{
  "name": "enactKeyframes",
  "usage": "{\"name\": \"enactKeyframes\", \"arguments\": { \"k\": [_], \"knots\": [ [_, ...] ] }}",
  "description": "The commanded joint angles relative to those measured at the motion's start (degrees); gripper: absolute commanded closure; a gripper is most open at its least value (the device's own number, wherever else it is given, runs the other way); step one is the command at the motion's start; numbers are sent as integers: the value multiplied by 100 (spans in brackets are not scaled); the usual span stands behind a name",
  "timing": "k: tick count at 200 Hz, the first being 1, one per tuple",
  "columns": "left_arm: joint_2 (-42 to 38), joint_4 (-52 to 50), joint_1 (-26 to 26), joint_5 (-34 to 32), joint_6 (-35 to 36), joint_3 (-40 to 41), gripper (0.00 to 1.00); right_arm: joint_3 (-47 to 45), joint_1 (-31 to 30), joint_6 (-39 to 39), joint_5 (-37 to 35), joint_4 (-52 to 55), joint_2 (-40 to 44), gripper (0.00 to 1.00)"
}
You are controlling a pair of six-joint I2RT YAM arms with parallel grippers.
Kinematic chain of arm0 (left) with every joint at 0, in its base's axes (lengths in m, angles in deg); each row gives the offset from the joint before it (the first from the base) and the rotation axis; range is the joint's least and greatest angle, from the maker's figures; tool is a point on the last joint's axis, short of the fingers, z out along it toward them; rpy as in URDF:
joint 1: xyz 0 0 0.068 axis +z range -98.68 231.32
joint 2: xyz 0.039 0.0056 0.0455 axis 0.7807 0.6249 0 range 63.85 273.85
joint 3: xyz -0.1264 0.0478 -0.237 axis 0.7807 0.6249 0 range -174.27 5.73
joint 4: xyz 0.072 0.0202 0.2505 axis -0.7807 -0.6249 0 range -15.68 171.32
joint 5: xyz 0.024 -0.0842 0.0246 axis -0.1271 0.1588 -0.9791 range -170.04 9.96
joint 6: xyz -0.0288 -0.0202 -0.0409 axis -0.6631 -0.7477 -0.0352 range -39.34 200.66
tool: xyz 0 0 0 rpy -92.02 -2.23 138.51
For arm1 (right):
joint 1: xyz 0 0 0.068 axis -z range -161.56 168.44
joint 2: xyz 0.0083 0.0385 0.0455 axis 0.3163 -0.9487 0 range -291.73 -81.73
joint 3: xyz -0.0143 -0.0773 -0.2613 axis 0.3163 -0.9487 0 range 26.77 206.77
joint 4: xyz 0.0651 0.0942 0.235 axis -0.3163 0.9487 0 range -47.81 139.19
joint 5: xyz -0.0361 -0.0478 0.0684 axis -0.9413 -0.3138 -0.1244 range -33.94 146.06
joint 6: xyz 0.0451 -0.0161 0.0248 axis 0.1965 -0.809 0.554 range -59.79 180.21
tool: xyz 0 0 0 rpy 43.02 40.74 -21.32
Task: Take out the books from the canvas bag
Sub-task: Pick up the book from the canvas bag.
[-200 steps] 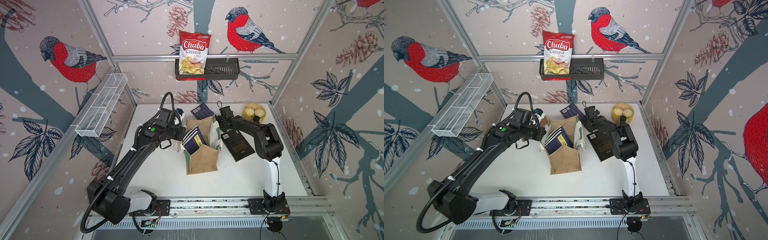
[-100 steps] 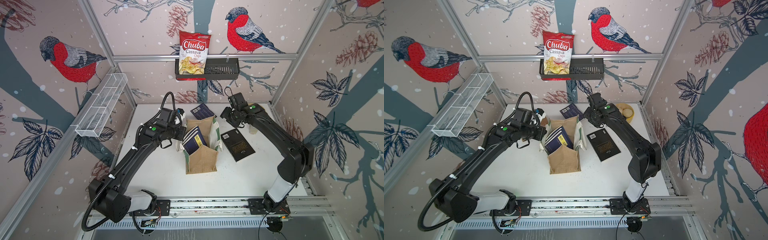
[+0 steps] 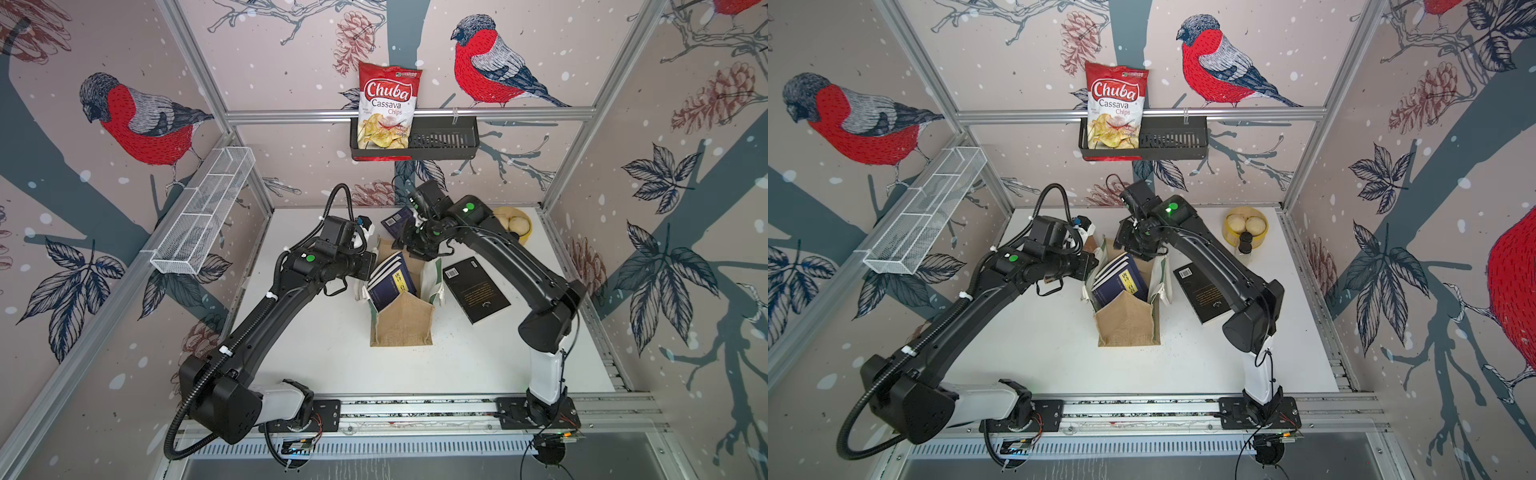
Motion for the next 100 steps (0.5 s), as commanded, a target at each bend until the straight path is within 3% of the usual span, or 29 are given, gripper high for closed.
{"name": "enactKeyframes", "arguments": {
  "k": [1,46,100],
  "knots": [
    [-62,313,-8,231,-125,30,100,-52,-94,-144,204,391,-185,44],
    [-141,405,-33,382,-229,194,100,-989,-77,53,319,-289,-50,48],
    [-185,455,-59,436,-247,274,100,-1155,-94,134,336,-667,-138,50]
  ]
}}
